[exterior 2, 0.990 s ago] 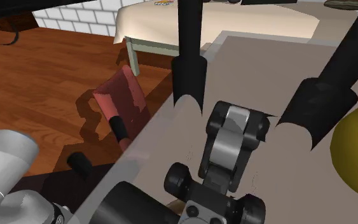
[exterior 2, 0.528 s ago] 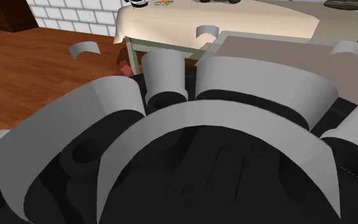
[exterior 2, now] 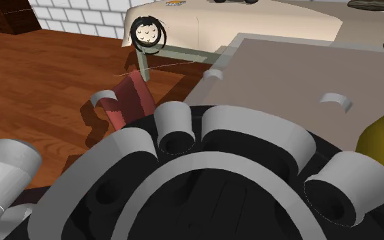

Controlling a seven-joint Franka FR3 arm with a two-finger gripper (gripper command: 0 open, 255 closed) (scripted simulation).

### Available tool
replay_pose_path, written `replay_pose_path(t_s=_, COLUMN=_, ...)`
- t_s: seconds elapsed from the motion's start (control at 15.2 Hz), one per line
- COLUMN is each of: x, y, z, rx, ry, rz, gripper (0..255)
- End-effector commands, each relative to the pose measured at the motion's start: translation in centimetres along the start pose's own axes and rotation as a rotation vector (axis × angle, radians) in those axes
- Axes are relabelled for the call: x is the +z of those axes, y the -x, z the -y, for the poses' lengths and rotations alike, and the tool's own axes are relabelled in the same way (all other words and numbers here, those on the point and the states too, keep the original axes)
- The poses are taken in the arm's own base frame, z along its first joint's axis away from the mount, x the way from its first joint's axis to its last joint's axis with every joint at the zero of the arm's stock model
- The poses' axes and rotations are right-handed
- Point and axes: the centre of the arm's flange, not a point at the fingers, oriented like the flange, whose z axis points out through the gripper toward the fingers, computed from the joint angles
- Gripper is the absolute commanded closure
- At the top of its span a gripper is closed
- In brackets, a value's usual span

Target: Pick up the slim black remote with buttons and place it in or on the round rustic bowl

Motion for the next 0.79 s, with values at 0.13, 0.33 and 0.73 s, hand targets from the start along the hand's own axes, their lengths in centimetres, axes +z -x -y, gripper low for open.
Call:
replay_pose_path(t_s=0.13, x=0.2, y=-0.1, z=0.0, rx=0.001, ry=0.001, rz=0.006, gripper=0)
replay_pose_path(t_s=0.33, x=0.2, y=-0.1, z=0.0, rx=0.001, ry=0.001, rz=0.006, gripper=0)
replay_pose_path(t_s=0.73, x=-4.7, y=-0.1, z=0.0, rx=0.001, ry=0.001, rz=0.006, gripper=0)
